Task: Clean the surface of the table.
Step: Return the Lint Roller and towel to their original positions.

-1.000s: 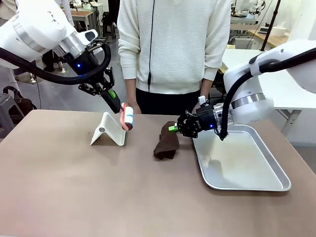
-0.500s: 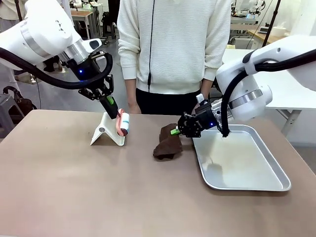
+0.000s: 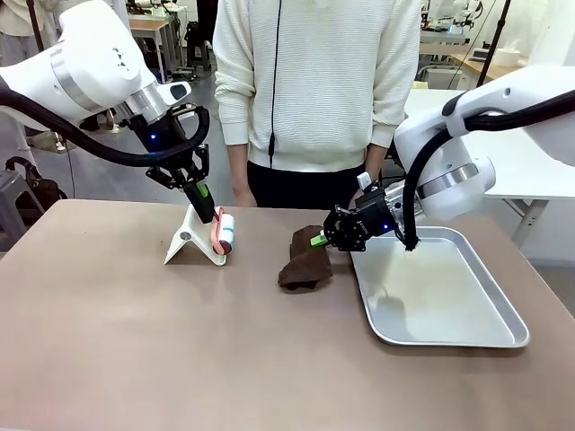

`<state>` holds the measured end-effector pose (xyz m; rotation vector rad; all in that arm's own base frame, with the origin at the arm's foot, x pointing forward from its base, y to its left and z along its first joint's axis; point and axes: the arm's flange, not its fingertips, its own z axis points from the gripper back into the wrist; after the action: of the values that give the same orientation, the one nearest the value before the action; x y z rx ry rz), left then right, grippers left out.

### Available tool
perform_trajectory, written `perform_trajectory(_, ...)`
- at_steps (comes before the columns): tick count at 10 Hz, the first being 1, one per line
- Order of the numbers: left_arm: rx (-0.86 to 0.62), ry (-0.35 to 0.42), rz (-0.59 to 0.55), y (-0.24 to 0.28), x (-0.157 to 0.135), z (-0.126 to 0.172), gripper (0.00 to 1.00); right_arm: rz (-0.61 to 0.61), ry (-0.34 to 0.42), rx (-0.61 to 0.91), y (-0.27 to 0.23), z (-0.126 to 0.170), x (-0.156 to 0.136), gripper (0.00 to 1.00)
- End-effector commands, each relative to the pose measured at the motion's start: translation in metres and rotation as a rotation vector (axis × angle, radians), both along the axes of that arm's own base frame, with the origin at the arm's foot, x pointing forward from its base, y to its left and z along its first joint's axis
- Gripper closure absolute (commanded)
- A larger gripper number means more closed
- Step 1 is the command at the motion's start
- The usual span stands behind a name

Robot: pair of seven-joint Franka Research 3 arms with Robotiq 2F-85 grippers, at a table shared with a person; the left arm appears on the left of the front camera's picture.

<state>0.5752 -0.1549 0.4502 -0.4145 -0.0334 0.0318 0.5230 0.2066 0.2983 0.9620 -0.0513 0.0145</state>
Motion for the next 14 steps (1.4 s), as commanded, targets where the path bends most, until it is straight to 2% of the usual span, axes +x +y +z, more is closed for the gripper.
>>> perform_trajectory(1,0.036,0.017,0.033,-0.005,0.003,0.007,0.78,0.005,0.014,0.019,0.002,0.002,0.004,0.92)
perform_trajectory(10,0.076,0.044,0.046,-0.004,-0.003,-0.011,0.78,0.027,0.054,0.044,-0.001,-0.004,0.01,0.92)
perform_trajectory(14,0.091,0.029,0.037,-0.002,-0.006,-0.012,0.78,0.035,0.07,0.053,-0.001,-0.006,0.012,0.92)
